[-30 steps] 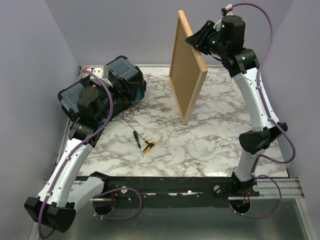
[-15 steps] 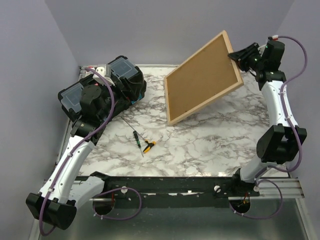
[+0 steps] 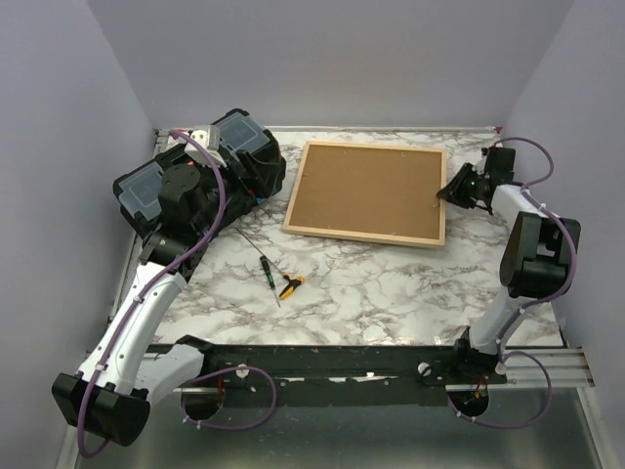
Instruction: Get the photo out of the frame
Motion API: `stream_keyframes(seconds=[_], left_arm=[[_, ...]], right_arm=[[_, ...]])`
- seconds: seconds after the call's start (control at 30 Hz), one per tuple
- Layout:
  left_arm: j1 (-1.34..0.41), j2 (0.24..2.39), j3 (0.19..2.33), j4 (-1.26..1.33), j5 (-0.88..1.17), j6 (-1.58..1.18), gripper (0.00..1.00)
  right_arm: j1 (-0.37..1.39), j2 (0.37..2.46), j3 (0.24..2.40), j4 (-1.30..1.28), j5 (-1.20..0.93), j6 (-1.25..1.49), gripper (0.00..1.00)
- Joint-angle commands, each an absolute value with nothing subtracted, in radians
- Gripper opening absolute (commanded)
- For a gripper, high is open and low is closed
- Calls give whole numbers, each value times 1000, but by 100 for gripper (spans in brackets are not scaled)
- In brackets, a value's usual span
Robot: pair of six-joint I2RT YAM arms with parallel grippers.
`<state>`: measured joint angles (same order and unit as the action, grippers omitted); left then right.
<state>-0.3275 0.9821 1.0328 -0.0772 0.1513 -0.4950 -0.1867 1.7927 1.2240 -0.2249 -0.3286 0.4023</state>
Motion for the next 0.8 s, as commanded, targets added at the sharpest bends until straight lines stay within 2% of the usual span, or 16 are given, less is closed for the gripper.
stream_keyframes(seconds=[0.0, 0.17, 0.3, 0.47, 0.57, 0.67, 0.7, 0.77], left_arm=[[-328, 983, 1049, -66, 194, -503, 96], [-328, 988, 1048, -60, 213, -515, 96], [-328, 990, 1046, -58, 219, -518, 96], [-328, 995, 1047, -56, 228, -522, 95], [-328, 1001, 1051, -57, 237, -523, 95], [-328, 1009, 1054, -55, 255, -528, 96], [-328, 1013, 1053, -52, 263, -530, 95], [-328, 1021, 1051, -48, 275, -535, 96]], right_arm=[[-253, 1834, 1227, -153, -246, 277, 1], [-251, 1833, 1257, -196, -153, 279, 2], [-249, 1860, 1341, -331, 48, 265, 38], [-164, 1776, 1353, -403, 221, 257, 64], [-118, 1702, 1286, -403, 176, 282, 70], [-92, 1633, 1146, -286, -130, 311, 70], [-59, 1607, 1093, -254, -202, 286, 70], [75, 1558, 1031, -206, -199, 164, 73]])
